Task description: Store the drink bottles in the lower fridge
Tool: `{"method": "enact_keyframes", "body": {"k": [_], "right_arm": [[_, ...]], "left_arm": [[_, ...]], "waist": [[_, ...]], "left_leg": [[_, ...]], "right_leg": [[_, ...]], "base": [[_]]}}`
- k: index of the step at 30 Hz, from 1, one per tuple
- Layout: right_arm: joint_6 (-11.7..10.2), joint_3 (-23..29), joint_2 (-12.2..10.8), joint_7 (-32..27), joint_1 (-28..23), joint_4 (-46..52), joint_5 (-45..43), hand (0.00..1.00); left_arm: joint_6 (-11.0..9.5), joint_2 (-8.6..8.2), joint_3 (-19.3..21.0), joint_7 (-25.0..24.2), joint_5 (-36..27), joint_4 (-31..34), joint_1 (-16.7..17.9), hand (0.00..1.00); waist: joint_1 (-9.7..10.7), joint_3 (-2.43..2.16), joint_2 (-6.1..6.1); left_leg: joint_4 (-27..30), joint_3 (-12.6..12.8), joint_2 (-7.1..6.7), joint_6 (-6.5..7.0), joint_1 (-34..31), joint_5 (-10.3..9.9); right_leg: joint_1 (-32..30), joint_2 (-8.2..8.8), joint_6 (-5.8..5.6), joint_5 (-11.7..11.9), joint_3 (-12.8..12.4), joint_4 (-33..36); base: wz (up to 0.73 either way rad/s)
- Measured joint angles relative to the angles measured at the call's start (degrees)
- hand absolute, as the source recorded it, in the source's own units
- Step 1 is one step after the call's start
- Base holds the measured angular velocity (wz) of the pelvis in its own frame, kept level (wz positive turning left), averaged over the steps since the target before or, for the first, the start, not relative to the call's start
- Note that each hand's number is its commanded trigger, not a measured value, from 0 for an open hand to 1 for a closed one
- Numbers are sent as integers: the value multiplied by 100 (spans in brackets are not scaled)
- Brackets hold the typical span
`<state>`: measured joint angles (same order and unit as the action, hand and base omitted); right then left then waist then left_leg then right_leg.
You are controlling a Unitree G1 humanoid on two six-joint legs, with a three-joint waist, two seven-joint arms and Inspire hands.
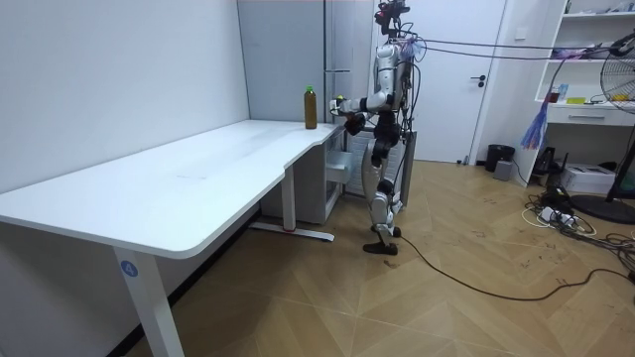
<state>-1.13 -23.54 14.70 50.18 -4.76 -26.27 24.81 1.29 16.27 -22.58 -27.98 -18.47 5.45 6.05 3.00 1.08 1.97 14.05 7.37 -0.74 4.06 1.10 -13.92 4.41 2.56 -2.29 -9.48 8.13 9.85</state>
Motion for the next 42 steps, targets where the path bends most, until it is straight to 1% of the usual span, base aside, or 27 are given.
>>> {"method": "enact_keyframes", "body": {"k": [8, 10, 11, 13, 16, 18, 20, 23, 28, 30, 32, 34, 36, 37, 39, 40, 41, 42], "right_arm": [[-11, 9, 26, 1, -10, -5, -1, 100], [-25, 32, 12, 41, -6, -71, -10, 100], [-24, 33, 12, 69, 0, -108, -11, 100], [1, 13, 15, 161, -58, -230, -34, 100], [118, 7, 23, 187, -183, -259, -79, 100], [194, -4, 33, 172, -220, -261, -69, 100], [376, -27, 53, 48, -220, -262, -73, 100], [465, -28, 42, -85, -219, -262, -80, 100], [508, -11, 8, -278, -218, -261, -91, 100], [581, 9, 10, -302, -206, -260, -59, 100], [652, 9, 12, -307, -201, -260, -34, 100], [723, 11, 13, -307, -207, -261, -35, 100], [781, 11, 14, -307, -208, -261, -35, 100], [830, 19, 8, -307, -207, -261, -35, 100], [870, 27, 5, -307, -217, -263, -59, 100], [874, 53, 6, -307, -244, -273, -86, 100], [876, 105, 10, -305, -294, -272, -104, 100], [876, 161, 2, -304, -336, -271, -133, 100]], "left_arm": [[-1, 6, 1, 1, 0, 20, -67, 0], [6, 10, 1, -13, 0, 61, -144, 0], [8, 12, 2, -13, 0, 109, -160, 0], [11, 11, 17, -22, -1, 365, -168, 0], [11, 7, 68, -62, -40, 676, -173, 0], [11, 6, 97, -66, -193, 830, -181, 0], [-5, -17, 85, -93, -549, 1268, -216, 0], [-62, -39, 43, -138, -1070, 1531, -322, 0], [-63, -96, 37, -168, -1139, 1608, -365, 0], [-43, -100, 39, -193, -1323, 1608, -369, 0], [-39, -109, 48, -253, -1747, 1631, -435, 0], [-26, -113, 58, -279, -1926, 1636, -480, 0], [-26, -118, 92, -322, -1988, 1647, -578, 0], [-23, -123, 171, -382, -1998, 1683, -628, 0], [4, -130, 343, -456, -2005, 1827, -638, 0], [5, -160, 506, -544, -2020, 1913, -658, 0], [17, -154, 641, -608, -2023, 1995, -665, 0], [17, -161, 712, -634, -2021, 2033, -665, 0]], "waist": [[14, 1, -39], [20, -11, -74], [19, -5, -86], [10, -11, -111], [-5, -11, -115], [-27, -13, -122], [-48, -14, -123], [-115, -16, -127], [-140, -18, -130], [-139, -19, -129], [-150, -19, -129], [-161, -19, -130], [-172, -19, -129], [-194, -19, -130], [-189, -20, -139], [-199, -20, -142], [-220, -20, -146], [-237, -20, -150]], "left_leg": [[85, -13, 4, 6, -122, -7], [171, -34, 5, 15, -210, -15], [176, -37, 4, 15, -253, -15], [237, -43, 4, 20, -328, -15], [246, -59, 4, 25, -348, -19], [249, -54, 4, 27, -345, -20], [248, -53, 2, 27, -338, -20], [234, -48, 2, 27, -304, -19], [215, -51, 2, 27, -287, -19], [218, -55, 2, 27, -284, -19], [231, -59, 2, 27, -282, -19], [235, -59, 2, 27, -274, -19], [232, -62, 2, 27, -270, -19], [222, -61, 2, 27, -255, -19], [218, -68, 3, 27, -240, -19], [214, -70, 3, 27, -227, -19], [197, -69, 3, 27, -208, -19], [166, -69, 2, 27, -190, -19]], "right_leg": [[-71, 5, 8, 5, -9, 21], [-138, 7, 10, 6, -5, 39], [-168, 10, 10, 6, -4, 54], [-253, 15, 10, 6, -2, 90], [-258, 15, 11, 7, 6, 93], [-257, 16, 11, 7, 25, 98], [-256, 19, 11, 7, 13, 102], [-240, 17, 11, 7, -8, 99], [-233, 17, 11, 7, -8, 105], [-232, 17, 11, 7, -13, 111], [-230, 17, 11, 7, -15, 113], [-230, 17, 11, 7, -21, 123], [-231, 17, 11, 7, -17, 130], [-230, 17, 11, 7, -16, 139], [-225, 16, 11, 6, -11, 156], [-217, 16, 10, 6, -11, 162], [-208, 17, 10, 6, -12, 166], [-197, 17, 10, 6, -13, 166]], "base": [[0], [6], [3], [2], [0], [0], [0], [0], [0], [0], [0], [0], [0], [0], [0], [0], [0], [0]]}}
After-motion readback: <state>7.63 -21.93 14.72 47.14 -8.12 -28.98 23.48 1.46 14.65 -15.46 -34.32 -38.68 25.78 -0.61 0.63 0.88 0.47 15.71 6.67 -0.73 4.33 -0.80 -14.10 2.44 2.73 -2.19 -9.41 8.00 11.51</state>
